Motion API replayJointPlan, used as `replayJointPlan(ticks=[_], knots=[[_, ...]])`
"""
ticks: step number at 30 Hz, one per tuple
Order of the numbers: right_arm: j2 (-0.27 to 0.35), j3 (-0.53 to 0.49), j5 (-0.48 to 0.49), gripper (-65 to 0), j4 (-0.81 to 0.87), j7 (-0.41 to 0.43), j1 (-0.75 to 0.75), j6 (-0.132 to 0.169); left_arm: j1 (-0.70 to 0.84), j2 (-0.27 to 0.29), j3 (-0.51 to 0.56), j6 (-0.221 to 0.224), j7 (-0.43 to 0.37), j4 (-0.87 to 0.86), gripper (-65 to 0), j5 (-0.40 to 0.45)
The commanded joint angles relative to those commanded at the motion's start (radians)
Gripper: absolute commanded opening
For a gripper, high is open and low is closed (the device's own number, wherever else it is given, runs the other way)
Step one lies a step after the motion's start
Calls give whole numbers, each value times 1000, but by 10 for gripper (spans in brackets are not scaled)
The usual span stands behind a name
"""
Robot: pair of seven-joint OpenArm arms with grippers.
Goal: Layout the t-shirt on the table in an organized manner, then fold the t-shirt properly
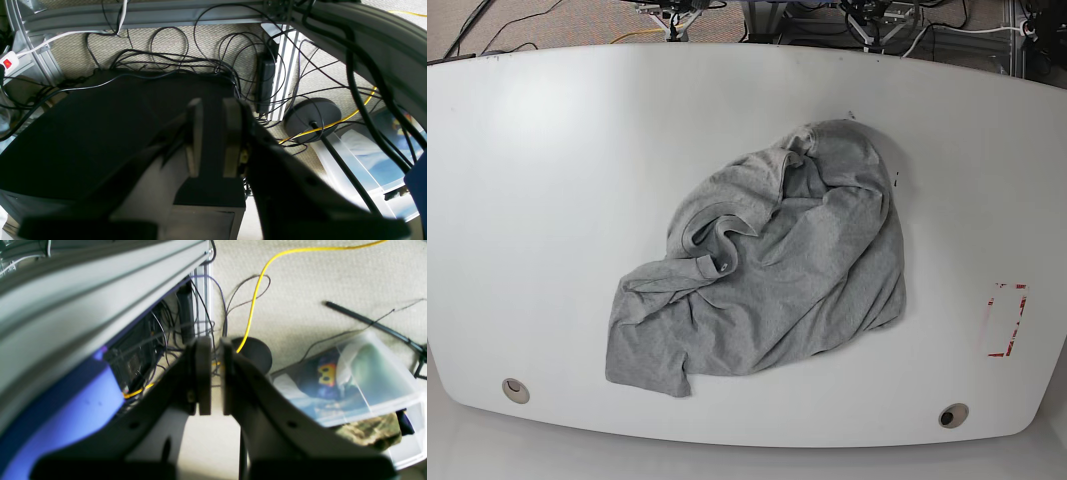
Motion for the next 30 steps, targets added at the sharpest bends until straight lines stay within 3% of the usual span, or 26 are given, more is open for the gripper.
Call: replayJointPlan(ticks=[12, 30], knots=[[0, 1, 2, -617, 2, -119, 7, 0, 1, -1, -3, 0, -3, 1, -557, 0], [-2, 0, 5, -616, 2, -120, 12, -6, -4, -1, -3, 1, -1, 0, -558, -1]])
